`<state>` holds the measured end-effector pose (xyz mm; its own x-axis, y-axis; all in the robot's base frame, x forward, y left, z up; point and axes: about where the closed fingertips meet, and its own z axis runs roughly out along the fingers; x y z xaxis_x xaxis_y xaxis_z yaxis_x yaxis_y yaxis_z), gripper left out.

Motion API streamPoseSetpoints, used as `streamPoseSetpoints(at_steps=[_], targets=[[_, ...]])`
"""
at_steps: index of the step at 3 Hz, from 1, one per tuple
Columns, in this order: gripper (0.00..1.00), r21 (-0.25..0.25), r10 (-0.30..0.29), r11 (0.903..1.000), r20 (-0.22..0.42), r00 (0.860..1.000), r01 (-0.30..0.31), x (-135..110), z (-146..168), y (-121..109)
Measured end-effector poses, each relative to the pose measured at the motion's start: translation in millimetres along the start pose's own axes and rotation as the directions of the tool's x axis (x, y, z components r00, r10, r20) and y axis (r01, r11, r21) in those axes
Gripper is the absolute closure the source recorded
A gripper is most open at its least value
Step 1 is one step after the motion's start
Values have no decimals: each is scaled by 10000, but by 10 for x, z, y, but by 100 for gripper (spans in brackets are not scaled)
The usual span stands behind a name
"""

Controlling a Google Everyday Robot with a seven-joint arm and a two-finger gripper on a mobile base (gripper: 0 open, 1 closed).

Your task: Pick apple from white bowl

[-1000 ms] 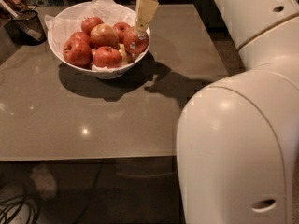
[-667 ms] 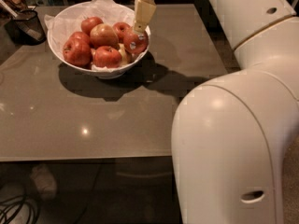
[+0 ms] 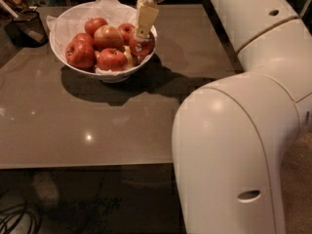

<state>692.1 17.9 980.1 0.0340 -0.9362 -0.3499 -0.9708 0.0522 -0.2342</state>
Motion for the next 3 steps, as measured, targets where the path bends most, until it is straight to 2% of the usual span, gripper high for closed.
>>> streamPoseSetpoints(at_steps=[3], targets=[[29, -589, 241, 9980, 78, 9997, -236, 74, 270, -17]])
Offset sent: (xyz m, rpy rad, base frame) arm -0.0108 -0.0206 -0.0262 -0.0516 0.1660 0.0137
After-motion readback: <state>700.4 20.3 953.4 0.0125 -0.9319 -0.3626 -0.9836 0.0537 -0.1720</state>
